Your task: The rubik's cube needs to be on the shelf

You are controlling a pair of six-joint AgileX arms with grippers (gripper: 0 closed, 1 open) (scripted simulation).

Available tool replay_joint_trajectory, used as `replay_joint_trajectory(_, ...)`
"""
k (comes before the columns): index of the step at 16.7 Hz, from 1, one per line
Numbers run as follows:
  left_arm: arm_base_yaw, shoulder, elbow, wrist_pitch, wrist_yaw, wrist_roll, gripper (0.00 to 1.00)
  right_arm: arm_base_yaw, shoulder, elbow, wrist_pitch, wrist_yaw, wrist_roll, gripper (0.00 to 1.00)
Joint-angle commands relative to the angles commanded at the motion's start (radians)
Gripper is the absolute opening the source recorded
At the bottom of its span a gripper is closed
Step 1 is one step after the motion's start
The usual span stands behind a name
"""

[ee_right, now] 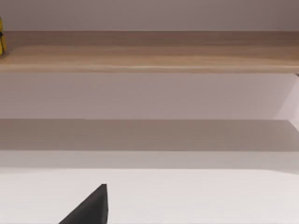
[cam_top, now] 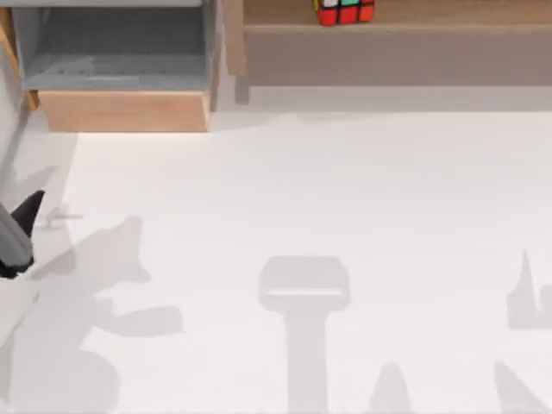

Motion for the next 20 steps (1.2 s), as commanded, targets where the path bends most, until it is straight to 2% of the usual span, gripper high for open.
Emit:
replay_joint_trajectory(4,0.257,-0.001,-0.005,0.042,0.021,0.195,1.0,0.0,0.0,0.0,0.0,0.0,0.0,1.0)
replay_joint_trajectory(7,0.373,0.018,0.047,0.055,-0.004,0.286,1.0,0.0,0.0,0.0,0.0,0.0,0.0,1.0)
replay_joint_trajectory(15,0.391,0.023,0.067,0.054,-0.015,0.304,1.0,0.0,0.0,0.0,0.0,0.0,0.0,1.0)
replay_joint_trajectory(20,0.338,0.054,0.14,0.013,-0.071,0.304,1.0,0.0,0.0,0.0,0.0,0.0,0.0,1.0)
